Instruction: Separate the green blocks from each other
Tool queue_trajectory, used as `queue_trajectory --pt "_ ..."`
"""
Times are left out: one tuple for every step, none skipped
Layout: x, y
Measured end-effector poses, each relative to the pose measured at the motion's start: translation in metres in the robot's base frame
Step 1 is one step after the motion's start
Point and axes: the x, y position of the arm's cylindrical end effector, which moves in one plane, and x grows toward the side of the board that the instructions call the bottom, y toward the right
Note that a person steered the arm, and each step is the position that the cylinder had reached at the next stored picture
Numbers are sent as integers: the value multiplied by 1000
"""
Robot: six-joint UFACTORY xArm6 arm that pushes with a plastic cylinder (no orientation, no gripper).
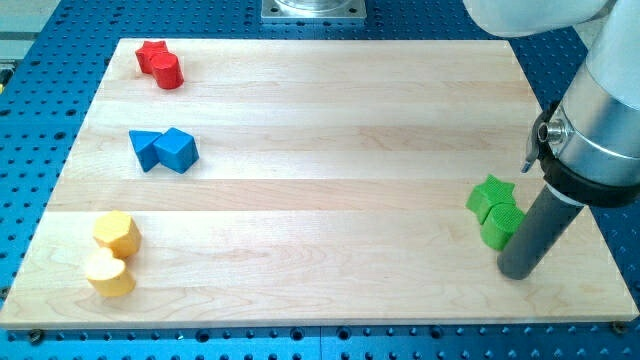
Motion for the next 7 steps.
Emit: queue_trajectory --pt "-26 0" --pt "-39 1" --pt "-38 47" --pt "-81 48" --pt "-109 44" --pt "-106 40" --pt "-97 32"
